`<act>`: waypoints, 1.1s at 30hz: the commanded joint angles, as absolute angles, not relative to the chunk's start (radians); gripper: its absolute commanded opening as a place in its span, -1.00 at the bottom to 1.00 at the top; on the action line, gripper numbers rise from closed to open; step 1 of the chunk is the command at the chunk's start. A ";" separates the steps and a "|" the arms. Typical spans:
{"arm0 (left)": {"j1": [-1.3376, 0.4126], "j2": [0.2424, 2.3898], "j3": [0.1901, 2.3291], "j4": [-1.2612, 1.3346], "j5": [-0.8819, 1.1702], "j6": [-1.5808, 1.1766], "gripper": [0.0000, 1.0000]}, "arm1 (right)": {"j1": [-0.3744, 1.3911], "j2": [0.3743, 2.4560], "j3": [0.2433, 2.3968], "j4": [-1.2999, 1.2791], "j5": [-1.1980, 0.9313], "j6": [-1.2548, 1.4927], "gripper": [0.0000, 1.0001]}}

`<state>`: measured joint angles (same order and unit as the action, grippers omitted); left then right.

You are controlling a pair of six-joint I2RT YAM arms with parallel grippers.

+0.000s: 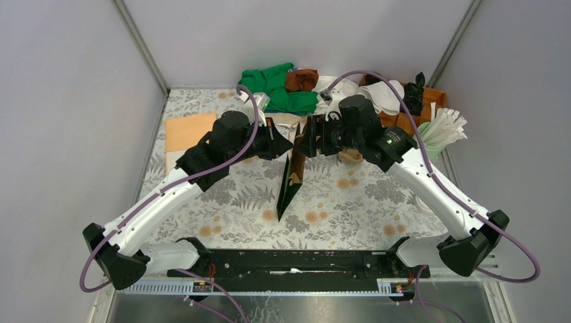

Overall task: Pack the takeout coffee
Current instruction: Open the takeout bag at the center of the board.

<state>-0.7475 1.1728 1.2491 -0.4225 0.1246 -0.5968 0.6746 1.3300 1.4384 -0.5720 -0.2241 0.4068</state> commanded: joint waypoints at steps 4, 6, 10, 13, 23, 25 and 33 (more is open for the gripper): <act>-0.747 1.138 1.206 -0.305 0.140 -0.635 -1.00 | 0.698 1.371 1.445 -0.674 -0.095 0.420 0.37; -0.746 1.137 1.200 -0.300 0.146 -0.640 -1.00 | 0.698 1.376 1.443 -0.685 -0.053 0.441 0.33; -0.746 1.129 1.190 -0.287 0.150 -0.643 -1.00 | 0.699 1.379 1.427 -0.691 -0.016 0.468 0.24; -0.746 1.120 1.182 -0.275 0.155 -0.643 -1.00 | 0.697 1.393 1.413 -0.684 -0.043 0.476 0.07; -0.710 1.061 1.195 -0.479 0.014 -0.659 0.26 | 0.696 1.342 1.303 -0.577 -0.035 0.494 -0.68; -0.668 1.039 1.148 -0.501 0.038 -0.681 0.29 | 0.696 1.329 1.271 -0.551 -0.036 0.494 -0.79; -0.627 1.079 0.961 -0.513 0.044 -0.723 0.81 | 0.696 1.249 1.125 -0.393 -0.090 0.508 -1.00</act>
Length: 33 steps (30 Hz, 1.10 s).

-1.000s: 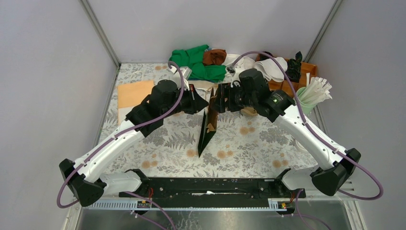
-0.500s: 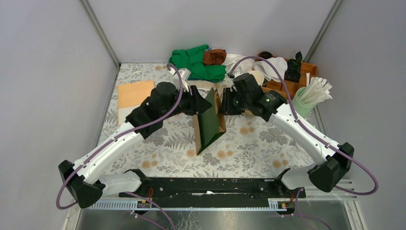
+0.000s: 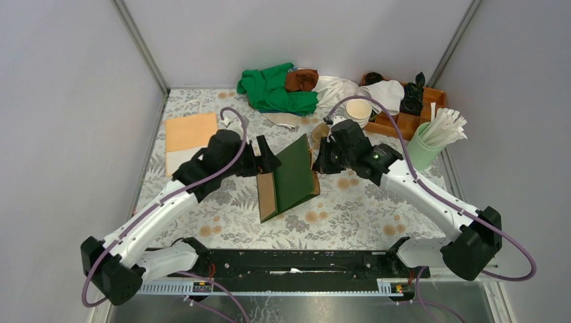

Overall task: Pack the takeout coffee
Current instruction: Open the takeout bag at the center of the board.

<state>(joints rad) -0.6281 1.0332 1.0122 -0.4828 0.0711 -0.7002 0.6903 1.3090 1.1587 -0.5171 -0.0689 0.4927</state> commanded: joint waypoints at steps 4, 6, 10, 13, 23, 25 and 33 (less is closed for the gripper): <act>-0.627 1.154 0.937 -0.536 0.004 -0.697 0.91 | 0.696 1.235 1.109 -0.374 -0.105 0.511 -1.00; -0.628 1.191 0.929 -0.538 -0.023 -0.689 0.98 | 0.696 1.235 1.109 -0.371 -0.112 0.511 -1.00; -0.635 1.272 0.939 -0.551 -0.083 -0.691 0.98 | 0.697 1.228 1.106 -0.360 -0.115 0.511 -1.00; -0.638 1.327 0.946 -0.549 -0.106 -0.692 0.87 | 0.696 1.219 1.105 -0.351 -0.114 0.511 -1.00; -0.583 1.363 0.840 -0.471 -0.090 -0.686 0.09 | 0.697 1.207 1.136 -0.423 -0.009 0.506 -1.00; -0.558 1.340 0.798 -0.438 -0.058 -0.688 -0.05 | 0.696 1.209 1.142 -0.451 0.049 0.503 -1.00; -0.446 1.241 0.625 -0.303 0.063 -0.698 -0.04 | 0.696 1.213 1.151 -0.509 0.153 0.492 -1.00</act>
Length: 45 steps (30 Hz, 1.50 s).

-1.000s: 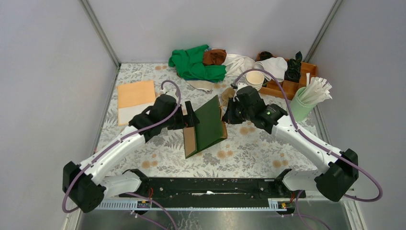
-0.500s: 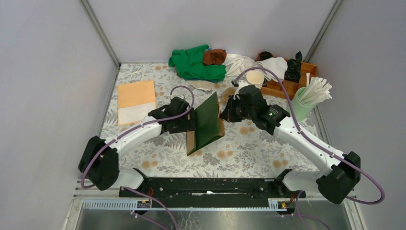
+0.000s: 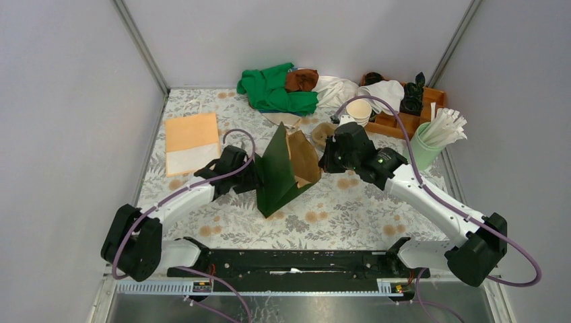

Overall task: Pack the takeout coffee
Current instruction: Open the takeout bag at the center of the board.

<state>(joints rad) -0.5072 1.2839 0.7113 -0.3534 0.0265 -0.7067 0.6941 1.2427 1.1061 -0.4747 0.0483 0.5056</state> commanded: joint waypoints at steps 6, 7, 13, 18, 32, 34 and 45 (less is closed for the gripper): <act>-0.356 1.201 0.527 -0.218 0.167 -0.707 0.15 | 0.692 1.224 1.154 -0.534 0.183 0.481 -1.00; -0.343 1.200 0.516 -0.213 0.173 -0.708 0.14 | 0.691 1.224 1.158 -0.541 0.190 0.480 -1.00; -0.280 1.180 0.443 -0.157 0.202 -0.732 0.16 | 0.686 1.222 1.172 -0.554 0.203 0.467 -1.00; -0.247 1.106 0.394 -0.084 0.265 -0.733 0.63 | 0.680 1.230 1.167 -0.564 0.209 0.460 -1.00; -0.231 0.980 0.330 0.047 0.370 -0.756 0.87 | 0.680 1.239 1.183 -0.553 0.170 0.433 -1.00; -0.227 0.954 0.308 0.126 0.429 -0.774 0.90 | 0.680 1.239 1.180 -0.551 0.162 0.431 -1.00; -0.225 1.026 0.369 0.272 0.608 -0.798 0.68 | 0.680 1.248 1.171 -0.522 0.088 0.426 -1.00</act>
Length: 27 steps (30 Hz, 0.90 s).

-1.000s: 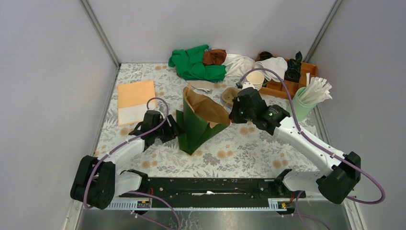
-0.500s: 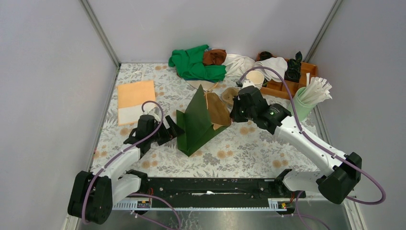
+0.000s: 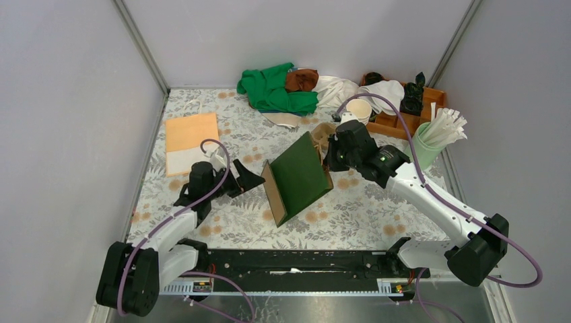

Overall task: Pack the takeout coffee
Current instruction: Open the takeout bag at the center of the board.

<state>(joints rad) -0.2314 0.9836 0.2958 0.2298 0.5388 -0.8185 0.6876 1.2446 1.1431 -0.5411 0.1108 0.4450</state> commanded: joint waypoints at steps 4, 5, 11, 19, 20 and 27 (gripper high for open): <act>-0.235 1.041 0.441 0.159 0.594 -0.738 0.54 | 0.680 1.252 1.179 -0.518 0.074 0.420 -1.00; -0.252 1.037 0.461 0.135 0.574 -0.729 0.67 | 0.680 1.251 1.181 -0.515 0.067 0.417 -1.00; -0.413 1.081 0.598 -0.085 0.292 -0.748 0.66 | 0.680 1.235 1.184 -0.493 0.041 0.416 -1.00; -0.473 1.157 0.686 -0.196 0.147 -0.814 0.05 | 0.680 1.235 1.175 -0.486 0.027 0.420 -1.00; -0.480 1.166 0.692 -0.197 0.148 -0.816 0.03 | 0.680 1.234 1.174 -0.485 0.028 0.421 -1.00; -0.527 1.203 0.709 -0.198 0.152 -0.824 0.04 | 0.680 1.229 1.170 -0.482 0.030 0.423 -1.00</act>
